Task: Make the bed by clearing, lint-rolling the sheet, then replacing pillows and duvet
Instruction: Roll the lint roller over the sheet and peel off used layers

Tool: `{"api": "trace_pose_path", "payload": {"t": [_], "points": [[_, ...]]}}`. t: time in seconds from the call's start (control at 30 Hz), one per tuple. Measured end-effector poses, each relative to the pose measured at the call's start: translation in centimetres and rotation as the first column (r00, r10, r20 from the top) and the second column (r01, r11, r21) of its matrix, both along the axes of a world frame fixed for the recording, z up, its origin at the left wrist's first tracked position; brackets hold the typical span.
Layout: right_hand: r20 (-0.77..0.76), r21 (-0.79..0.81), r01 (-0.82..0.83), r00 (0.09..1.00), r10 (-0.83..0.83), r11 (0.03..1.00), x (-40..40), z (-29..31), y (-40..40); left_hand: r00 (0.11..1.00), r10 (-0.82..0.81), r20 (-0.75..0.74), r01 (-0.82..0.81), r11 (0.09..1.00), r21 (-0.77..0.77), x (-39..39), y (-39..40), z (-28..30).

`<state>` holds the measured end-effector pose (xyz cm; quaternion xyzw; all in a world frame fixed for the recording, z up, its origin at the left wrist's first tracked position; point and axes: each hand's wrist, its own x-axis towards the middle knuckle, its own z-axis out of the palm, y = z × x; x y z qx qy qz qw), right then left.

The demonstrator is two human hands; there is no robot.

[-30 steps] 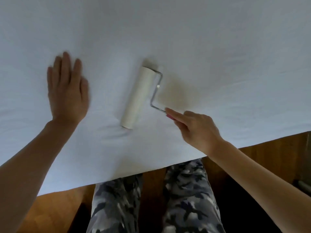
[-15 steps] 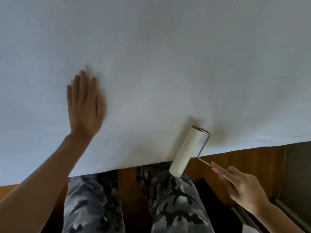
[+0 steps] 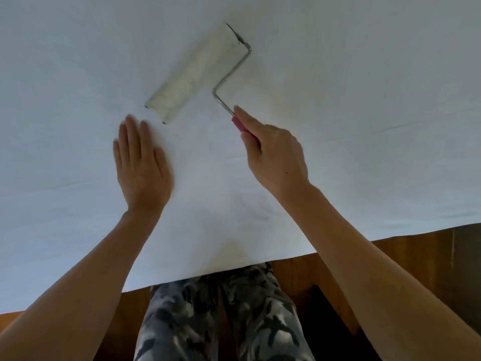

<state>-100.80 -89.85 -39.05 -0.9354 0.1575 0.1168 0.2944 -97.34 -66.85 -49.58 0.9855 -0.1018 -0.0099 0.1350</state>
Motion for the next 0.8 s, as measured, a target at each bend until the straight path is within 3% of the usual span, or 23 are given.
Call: {"api": "trace_pose_path", "payload": {"t": [0.2, 0.5, 0.8], "points": [[-0.088, -0.044, -0.062, 0.994, 0.058, 0.997, 2.1, -2.2, 2.5, 0.988, 0.093, 0.123, -0.087, 0.995, -0.049, -0.8, 0.2, -0.9], [0.013, -0.095, -0.044, 0.999, 0.046, 0.995, -12.3, -3.6, -3.0, 0.992, 0.082, 0.097, -0.078, 0.996, -0.04, -0.7, 0.4, -0.9], [-0.303, 0.011, 0.081, 0.95, -0.074, 0.997, -29.8, 1.9, -9.9, 0.996, 0.059, 0.068, -0.058, 0.998, -0.008, -1.4, -0.2, -0.6]]}}
